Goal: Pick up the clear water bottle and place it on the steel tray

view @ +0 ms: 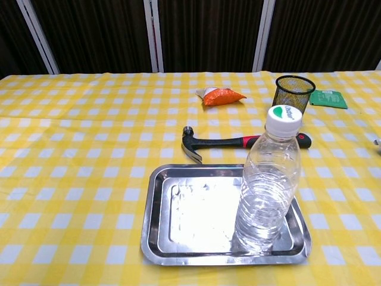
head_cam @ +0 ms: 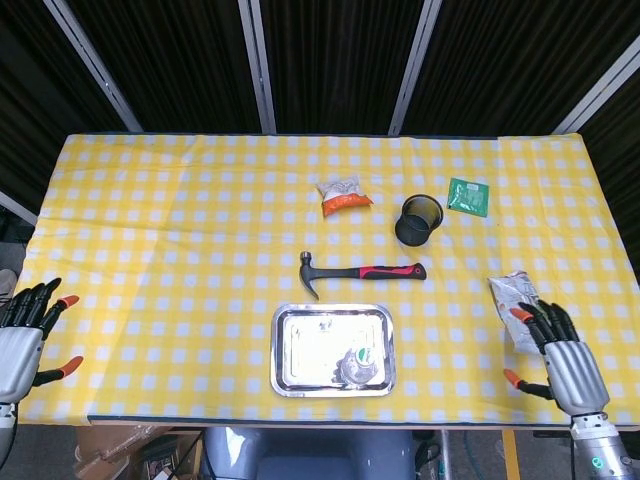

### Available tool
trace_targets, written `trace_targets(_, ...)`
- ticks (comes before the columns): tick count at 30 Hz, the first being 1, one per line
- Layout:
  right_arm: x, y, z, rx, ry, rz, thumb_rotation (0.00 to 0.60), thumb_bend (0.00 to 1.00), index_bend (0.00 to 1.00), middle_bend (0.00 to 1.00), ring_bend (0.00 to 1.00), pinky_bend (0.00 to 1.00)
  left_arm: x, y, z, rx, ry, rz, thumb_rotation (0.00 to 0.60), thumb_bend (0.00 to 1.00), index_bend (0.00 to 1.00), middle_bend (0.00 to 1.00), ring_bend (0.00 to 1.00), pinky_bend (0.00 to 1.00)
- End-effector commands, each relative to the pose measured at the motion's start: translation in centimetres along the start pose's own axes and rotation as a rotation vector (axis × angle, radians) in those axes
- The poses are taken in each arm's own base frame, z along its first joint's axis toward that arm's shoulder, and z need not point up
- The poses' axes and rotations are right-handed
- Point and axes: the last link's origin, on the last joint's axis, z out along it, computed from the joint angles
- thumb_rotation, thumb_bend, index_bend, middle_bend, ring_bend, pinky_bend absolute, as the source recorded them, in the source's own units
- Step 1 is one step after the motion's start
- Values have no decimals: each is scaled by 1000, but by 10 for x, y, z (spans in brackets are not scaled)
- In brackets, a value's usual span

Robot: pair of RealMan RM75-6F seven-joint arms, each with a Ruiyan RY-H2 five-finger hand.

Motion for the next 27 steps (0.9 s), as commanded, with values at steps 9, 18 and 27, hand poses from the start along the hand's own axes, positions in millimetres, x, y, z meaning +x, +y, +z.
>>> trace_targets(9, 8, 50, -7, -213, 102, -324, 600, 250, 184, 114, 0, 0, 5, -6, 1, 17, 15, -11, 600, 182, 186, 0, 0, 0)
trace_targets(18, 18, 41, -9, -217, 114, -257, 600, 249, 171, 105, 0, 0, 3, -8, 3, 20, 8, -3, 600, 182, 187, 0, 0, 0)
trace_targets(27, 20, 35, -3, -212, 103, -246, 600, 249, 164, 105, 0, 0, 2, -7, 5, 20, 3, 9, 600, 182, 186, 0, 0, 0)
